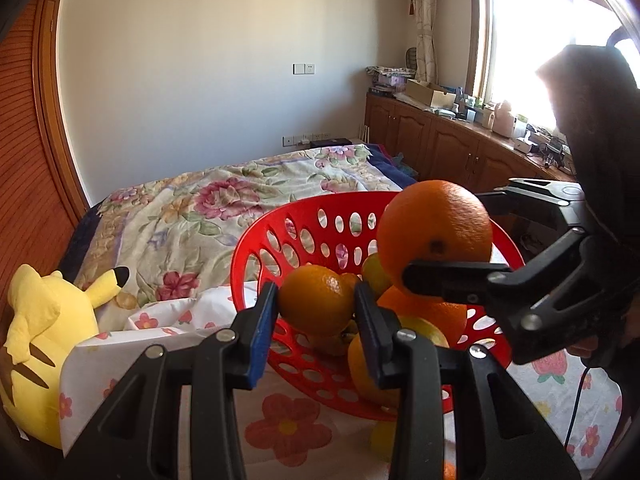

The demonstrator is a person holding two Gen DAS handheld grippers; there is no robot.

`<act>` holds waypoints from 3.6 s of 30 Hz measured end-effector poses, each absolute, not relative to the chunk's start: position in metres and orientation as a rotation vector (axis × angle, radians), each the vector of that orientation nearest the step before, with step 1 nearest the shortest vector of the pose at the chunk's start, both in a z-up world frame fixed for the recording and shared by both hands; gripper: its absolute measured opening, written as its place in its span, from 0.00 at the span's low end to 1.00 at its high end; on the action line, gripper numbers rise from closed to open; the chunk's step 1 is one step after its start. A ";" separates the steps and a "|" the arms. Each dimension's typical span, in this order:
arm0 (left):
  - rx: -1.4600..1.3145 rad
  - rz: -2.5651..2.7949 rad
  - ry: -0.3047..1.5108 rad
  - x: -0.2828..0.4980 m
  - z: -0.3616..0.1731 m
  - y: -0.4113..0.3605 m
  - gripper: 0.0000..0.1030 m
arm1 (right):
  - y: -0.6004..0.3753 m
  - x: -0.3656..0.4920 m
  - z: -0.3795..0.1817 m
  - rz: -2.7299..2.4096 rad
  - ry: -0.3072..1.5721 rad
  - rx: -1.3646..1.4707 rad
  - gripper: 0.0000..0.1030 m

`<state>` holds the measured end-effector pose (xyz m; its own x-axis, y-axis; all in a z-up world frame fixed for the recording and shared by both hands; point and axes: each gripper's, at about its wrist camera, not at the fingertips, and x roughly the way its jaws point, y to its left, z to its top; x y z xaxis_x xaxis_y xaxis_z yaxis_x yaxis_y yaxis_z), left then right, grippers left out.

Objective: Organize fruits
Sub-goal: 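Carry both oranges over the red basket and open both tools to drop them, then withdraw both open tools from the basket toward the remaining fruit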

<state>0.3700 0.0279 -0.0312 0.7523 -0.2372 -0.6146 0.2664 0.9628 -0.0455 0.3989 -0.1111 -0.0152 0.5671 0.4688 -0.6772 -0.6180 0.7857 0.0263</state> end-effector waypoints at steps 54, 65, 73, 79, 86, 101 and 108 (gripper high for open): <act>0.025 -0.259 0.620 0.280 -0.028 0.026 0.45 | -0.128 0.337 0.014 0.583 0.655 -0.160 0.88; 0.031 -0.232 0.632 0.255 -0.036 0.026 0.50 | -0.149 0.287 0.005 0.579 0.632 -0.121 0.87; 0.017 -0.215 0.643 0.238 -0.047 0.032 0.53 | -0.161 0.258 -0.012 0.572 0.641 -0.105 0.87; -0.011 -0.191 0.648 0.228 -0.056 0.039 0.58 | -0.157 0.244 -0.029 0.580 0.665 -0.108 0.86; -0.009 -0.167 0.659 0.217 -0.066 0.044 0.60 | -0.143 0.237 -0.048 0.599 0.696 -0.120 0.81; -0.002 -0.175 0.660 0.201 -0.076 0.050 0.62 | -0.106 0.239 -0.085 0.631 0.780 -0.154 0.74; 0.011 -0.172 0.633 0.197 -0.083 0.049 0.62 | -0.094 0.242 -0.097 0.626 0.807 -0.176 0.63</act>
<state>0.1969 0.0487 -0.0829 0.7927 -0.1570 -0.5891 0.1636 0.9856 -0.0426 0.2424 -0.0941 -0.0970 0.5236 0.4548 -0.7204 -0.5845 0.8070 0.0847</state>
